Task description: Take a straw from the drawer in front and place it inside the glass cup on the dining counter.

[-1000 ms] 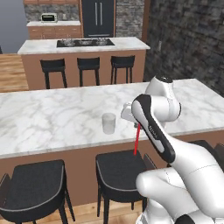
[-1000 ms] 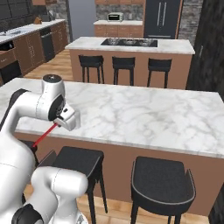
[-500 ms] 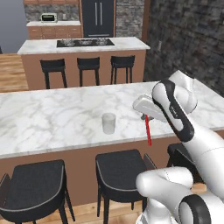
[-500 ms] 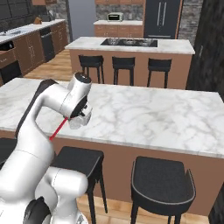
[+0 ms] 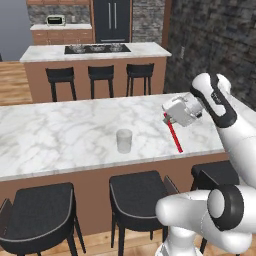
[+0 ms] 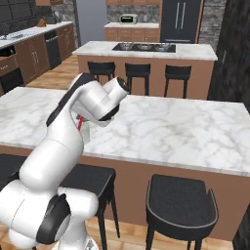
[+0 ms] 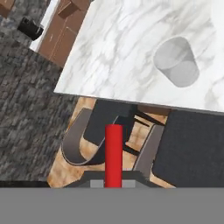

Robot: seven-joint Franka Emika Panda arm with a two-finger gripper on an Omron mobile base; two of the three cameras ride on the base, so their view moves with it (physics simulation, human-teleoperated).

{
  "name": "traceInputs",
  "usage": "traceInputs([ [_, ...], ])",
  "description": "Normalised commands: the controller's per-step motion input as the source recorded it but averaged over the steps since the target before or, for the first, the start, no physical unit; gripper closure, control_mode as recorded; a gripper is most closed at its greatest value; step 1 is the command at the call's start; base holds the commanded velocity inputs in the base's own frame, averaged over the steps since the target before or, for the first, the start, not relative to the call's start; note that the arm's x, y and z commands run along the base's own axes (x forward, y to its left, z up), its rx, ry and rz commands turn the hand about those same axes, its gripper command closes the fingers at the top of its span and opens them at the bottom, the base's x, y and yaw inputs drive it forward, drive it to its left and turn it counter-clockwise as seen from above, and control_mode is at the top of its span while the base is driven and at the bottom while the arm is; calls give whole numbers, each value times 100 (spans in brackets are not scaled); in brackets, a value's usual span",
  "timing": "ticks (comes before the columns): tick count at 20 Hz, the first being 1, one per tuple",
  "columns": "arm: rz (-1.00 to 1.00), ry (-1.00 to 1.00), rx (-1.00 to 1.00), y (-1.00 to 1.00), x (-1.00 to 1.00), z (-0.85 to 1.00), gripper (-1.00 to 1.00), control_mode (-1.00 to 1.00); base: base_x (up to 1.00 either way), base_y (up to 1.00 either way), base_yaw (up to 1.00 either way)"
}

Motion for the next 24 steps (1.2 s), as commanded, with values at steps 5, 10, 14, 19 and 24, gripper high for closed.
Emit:
traceInputs([
  [5, 20, -18, 25, 17, 22, 36, 100, -100, 0, 0, 0],
  [10, 11, -12, 25, 28, 4, 36, 100, -100, 0, 0, 0],
  [14, 9, -15, 27, 34, 0, 26, 100, -100, 0, 0, 0],
  [19, 14, -37, 20, 15, 0, 5, 100, -100, 0, 0, 0],
  [24, 16, -44, 10, 7, 0, 0, 100, -100, 0, 0, 0],
])
